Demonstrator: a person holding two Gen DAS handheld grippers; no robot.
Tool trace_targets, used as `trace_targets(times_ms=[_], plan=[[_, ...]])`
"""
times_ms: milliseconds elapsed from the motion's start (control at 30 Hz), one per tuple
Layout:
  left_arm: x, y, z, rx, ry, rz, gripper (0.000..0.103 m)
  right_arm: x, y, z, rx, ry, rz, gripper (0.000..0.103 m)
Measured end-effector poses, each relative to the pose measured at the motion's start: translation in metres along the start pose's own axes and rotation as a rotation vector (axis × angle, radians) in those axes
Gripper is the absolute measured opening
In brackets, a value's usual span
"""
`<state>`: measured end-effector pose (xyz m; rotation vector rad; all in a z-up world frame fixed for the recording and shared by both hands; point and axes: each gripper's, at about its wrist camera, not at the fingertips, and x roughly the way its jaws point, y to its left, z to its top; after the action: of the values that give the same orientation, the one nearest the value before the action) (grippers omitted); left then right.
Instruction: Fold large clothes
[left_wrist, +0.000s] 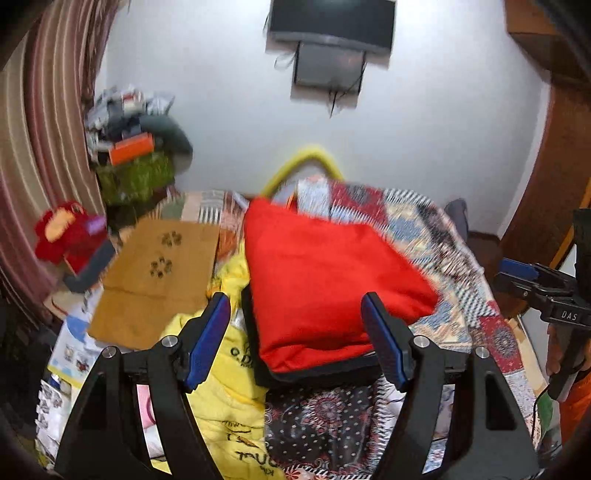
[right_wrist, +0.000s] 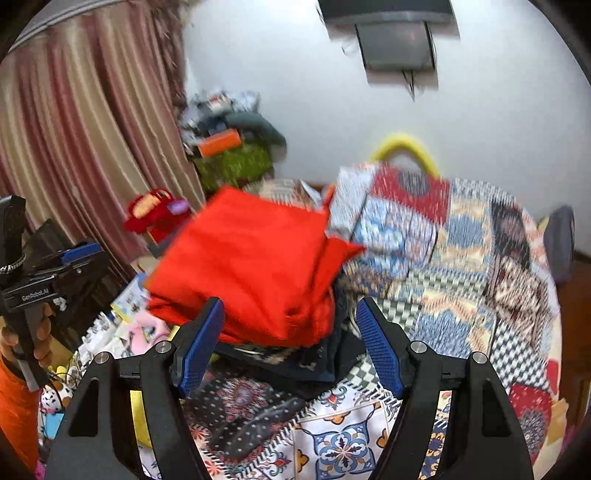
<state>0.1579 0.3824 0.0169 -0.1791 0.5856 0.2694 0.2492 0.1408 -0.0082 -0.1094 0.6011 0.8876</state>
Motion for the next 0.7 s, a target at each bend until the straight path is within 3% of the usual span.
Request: trace_targets(times_ms=[300, 567, 633, 700], plan=[[-0.14, -0.059, -0.013, 0.052, -0.293, 0.006, 0.072, -0.127, 0.054, -0.009, -0.085, -0.327, 0.041, 0.07], [-0.208, -0.099, -0.05, 0.065, -0.491, 0.095, 0.072, -0.183, 0.087, -0.035, -0.139, -0.476, 0.052, 0.07], [-0.216, -0.109, -0.06, 0.073, -0.524, 0.109, 0.076, -0.188, 0.091, -0.042, -0.131, -0.496, 0.046, 0.07], [-0.221, -0.114, -0.068, 0.073, -0.547, 0.114, 0.091, -0.19, 0.092, -0.048, -0.118, -0.51, 0.038, 0.07]])
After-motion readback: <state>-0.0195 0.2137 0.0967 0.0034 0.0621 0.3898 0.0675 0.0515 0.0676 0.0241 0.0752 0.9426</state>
